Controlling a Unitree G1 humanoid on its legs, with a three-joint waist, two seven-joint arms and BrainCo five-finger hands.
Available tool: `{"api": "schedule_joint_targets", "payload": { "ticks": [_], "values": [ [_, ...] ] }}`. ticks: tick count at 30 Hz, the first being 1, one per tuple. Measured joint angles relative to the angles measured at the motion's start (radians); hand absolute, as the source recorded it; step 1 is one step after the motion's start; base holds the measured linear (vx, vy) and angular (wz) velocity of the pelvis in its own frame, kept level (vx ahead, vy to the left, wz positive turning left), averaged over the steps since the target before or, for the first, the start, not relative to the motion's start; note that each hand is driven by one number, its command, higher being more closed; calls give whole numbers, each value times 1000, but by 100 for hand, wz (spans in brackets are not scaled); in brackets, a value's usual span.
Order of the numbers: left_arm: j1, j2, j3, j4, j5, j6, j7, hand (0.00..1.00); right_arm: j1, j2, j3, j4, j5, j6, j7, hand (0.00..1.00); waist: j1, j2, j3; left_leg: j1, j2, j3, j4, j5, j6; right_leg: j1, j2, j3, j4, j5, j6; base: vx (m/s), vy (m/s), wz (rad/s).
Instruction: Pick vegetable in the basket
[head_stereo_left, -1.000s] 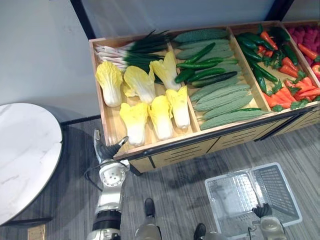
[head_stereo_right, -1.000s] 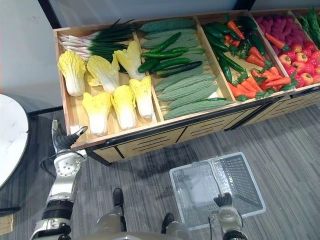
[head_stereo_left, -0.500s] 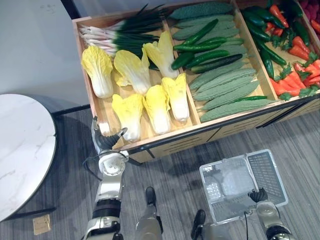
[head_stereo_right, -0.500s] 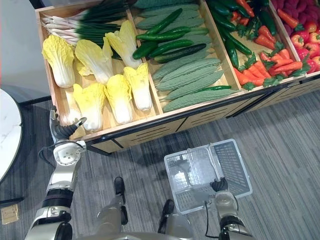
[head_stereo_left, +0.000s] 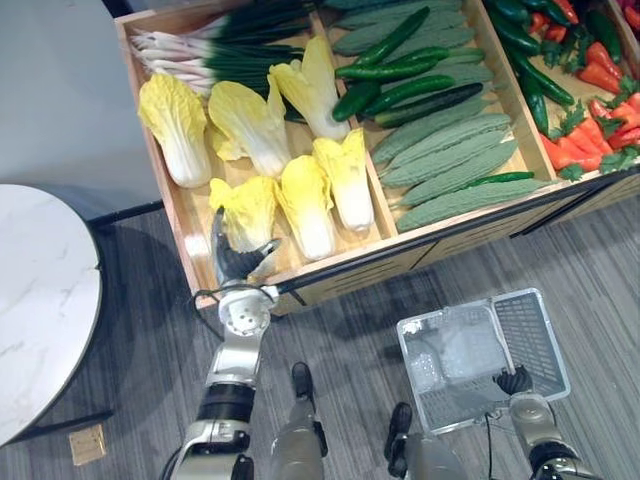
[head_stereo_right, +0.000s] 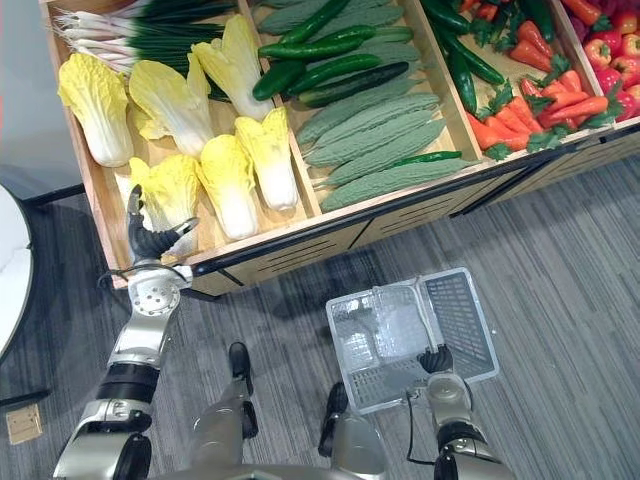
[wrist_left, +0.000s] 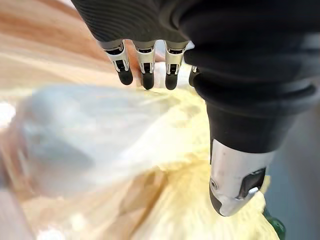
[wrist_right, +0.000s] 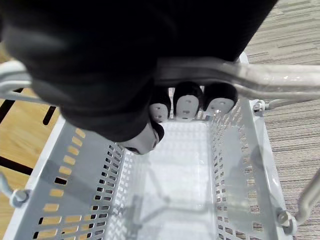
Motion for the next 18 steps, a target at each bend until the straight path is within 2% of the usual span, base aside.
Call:
{"api": "schedule_joint_targets", "payload": {
  "ticks": [10,18],
  "values": [
    [-6,0,1,3,0,0,-1,0,-1,0,-1,2,9,1,-21,100,-7,-2,6,-13,5,-3,-4,17,-2,-23,2,5,12,10,-6,-35,7,-2],
    [-11,0,37,72,0,2,17,0,-2,7,-3,-1,9,1,-26,100,-7,-5,10,-13,5,-10,-5,13,-3,-21,2,2,7,11,-3,-6,4,0]
  ]
}}
